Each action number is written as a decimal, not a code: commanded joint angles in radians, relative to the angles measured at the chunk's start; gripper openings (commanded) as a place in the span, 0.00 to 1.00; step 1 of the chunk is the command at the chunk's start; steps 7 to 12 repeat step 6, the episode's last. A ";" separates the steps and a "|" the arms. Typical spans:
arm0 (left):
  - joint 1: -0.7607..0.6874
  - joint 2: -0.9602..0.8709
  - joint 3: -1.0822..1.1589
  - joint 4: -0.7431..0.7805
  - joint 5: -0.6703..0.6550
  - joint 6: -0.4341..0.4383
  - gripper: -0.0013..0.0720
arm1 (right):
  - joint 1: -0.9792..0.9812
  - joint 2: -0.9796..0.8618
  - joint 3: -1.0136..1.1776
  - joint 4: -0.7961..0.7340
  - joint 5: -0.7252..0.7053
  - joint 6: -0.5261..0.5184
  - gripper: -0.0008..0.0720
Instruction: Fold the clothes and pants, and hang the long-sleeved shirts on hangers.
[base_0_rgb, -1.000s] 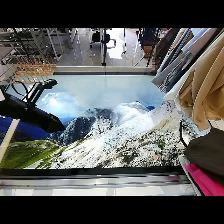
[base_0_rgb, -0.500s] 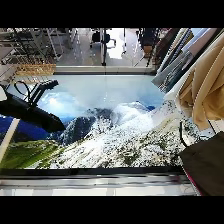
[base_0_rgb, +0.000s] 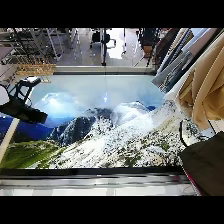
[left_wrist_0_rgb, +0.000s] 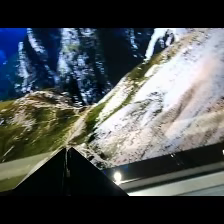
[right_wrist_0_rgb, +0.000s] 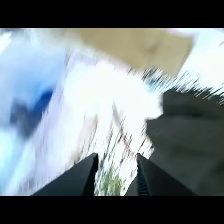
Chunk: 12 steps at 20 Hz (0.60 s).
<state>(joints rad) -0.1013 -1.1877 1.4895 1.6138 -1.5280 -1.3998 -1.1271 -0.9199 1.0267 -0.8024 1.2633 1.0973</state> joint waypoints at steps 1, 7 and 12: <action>-0.001 0.000 0.000 0.106 0.022 -0.059 0.03 | 0.351 -0.001 -0.130 -0.167 -0.003 -0.073 0.26; -0.001 0.000 0.000 0.106 0.022 -0.059 0.03 | 0.641 0.001 -0.150 -0.222 -0.403 -0.283 0.22; -0.001 0.000 0.000 0.106 0.022 -0.059 0.03 | 0.641 0.001 -0.150 -0.222 -0.403 -0.283 0.22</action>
